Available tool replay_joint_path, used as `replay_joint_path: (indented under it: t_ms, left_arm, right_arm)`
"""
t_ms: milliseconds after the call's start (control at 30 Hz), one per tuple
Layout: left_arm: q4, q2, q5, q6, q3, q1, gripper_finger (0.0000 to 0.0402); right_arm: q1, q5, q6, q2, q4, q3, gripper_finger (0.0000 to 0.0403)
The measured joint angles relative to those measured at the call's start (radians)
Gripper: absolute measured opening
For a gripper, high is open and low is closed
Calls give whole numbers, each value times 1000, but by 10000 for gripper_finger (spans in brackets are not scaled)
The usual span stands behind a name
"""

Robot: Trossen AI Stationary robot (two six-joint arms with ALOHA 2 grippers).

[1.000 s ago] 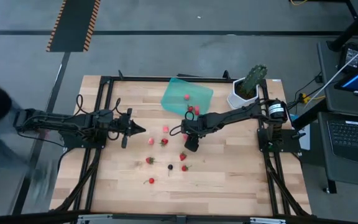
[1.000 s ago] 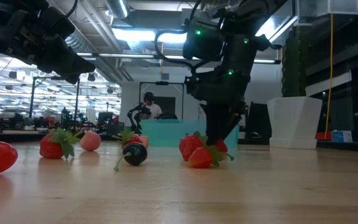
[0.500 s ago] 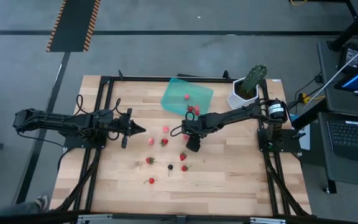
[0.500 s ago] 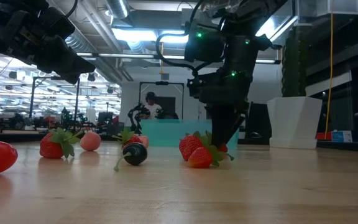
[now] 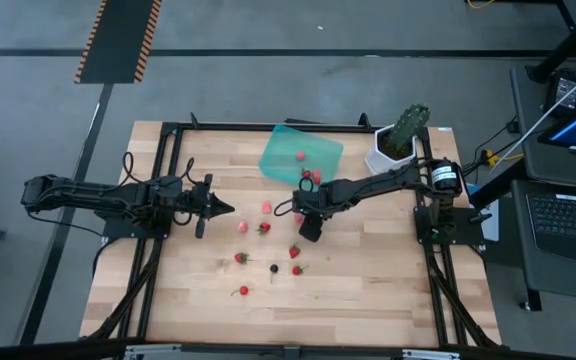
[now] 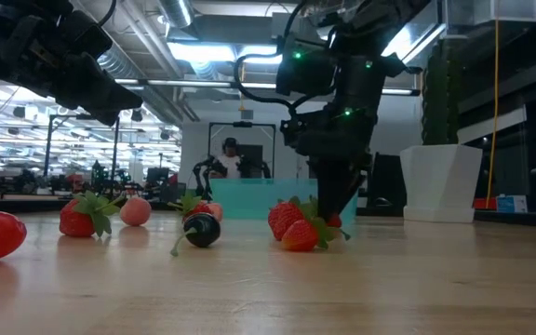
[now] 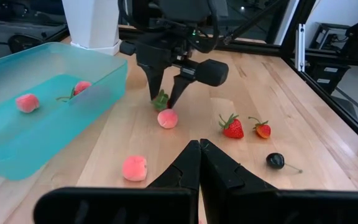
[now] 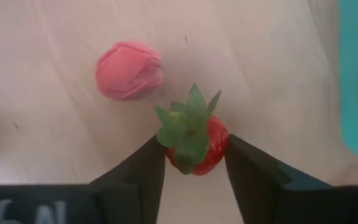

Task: Pick and placing Produce into tupperware
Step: Put the red strawberry into the light blue bin

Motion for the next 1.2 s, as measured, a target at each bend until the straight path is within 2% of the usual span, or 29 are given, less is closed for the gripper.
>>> replay_joint_path:
  t_ms: [100, 800, 1200]
  left_arm:
    - [0, 0, 0, 0, 0, 0, 0]
    - [-12, 0, 0, 0, 0, 0, 0]
    - [-12, 0, 0, 0, 0, 0, 0]
  right_arm:
    - [-6, 0, 0, 0, 1, 0, 132]
    - [-6, -15, -52, -7, -1, 0, 132]
    - [1, -16, -53, -120, -14, 3, 132]
